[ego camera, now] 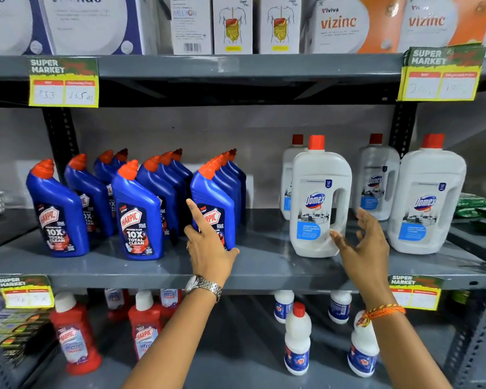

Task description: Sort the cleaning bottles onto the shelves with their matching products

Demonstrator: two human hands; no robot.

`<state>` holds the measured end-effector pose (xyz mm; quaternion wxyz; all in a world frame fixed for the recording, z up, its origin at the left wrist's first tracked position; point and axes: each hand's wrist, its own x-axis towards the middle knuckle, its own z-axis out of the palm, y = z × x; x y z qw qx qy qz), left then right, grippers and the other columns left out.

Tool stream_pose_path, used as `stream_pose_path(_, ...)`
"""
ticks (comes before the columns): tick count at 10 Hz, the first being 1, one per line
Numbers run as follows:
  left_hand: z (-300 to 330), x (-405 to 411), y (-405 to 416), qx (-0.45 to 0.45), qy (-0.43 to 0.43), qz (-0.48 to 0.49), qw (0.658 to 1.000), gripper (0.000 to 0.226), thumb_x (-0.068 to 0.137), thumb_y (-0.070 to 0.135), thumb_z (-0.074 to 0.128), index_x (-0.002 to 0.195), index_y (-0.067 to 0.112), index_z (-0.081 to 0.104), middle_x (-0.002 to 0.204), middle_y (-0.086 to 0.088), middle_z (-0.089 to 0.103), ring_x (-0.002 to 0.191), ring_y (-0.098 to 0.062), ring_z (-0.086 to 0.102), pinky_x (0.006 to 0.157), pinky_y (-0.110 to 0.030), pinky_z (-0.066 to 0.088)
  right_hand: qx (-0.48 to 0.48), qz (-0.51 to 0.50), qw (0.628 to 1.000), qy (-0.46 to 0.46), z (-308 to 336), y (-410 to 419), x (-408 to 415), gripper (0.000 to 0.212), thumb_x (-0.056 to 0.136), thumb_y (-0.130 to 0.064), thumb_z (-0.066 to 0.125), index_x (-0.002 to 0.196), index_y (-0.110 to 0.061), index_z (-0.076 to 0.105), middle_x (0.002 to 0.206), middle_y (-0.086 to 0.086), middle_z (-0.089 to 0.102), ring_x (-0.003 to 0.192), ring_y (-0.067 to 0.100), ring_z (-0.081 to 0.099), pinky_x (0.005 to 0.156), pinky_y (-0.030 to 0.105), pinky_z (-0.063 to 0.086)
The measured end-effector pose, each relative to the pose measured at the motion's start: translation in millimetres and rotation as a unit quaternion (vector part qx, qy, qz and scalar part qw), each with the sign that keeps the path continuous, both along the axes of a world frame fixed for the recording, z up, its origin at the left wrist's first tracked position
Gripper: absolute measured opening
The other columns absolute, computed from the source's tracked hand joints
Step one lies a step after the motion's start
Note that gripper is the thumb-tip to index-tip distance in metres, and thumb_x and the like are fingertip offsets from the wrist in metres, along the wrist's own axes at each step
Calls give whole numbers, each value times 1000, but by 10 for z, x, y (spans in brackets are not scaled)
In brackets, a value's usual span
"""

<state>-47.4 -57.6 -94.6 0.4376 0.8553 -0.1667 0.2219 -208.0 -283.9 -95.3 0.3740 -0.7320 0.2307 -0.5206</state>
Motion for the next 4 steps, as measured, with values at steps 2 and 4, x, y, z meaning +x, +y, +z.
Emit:
stream_pose_path(2, 13, 19, 33, -4, -2, -4, 1000, 162, 54, 18, 100, 155, 32, -26, 132, -24, 42, 106, -51, 60, 93, -55, 51, -5, 8, 1000, -7, 8, 79, -25, 74, 85, -16, 80, 149, -15, 42, 152, 10, 49, 136, 28, 51, 110, 34, 40)
stream_pose_path(4, 7, -30, 76, -37, -12, -20, 999, 161, 55, 27, 100, 155, 29, -26, 140, -24, 40, 116, -48, 56, 100, -55, 47, -21, 2, 999, -41, 68, 270, 20, 73, 86, -14, 80, 148, -13, 42, 148, 10, 52, 135, 27, 52, 110, 32, 39)
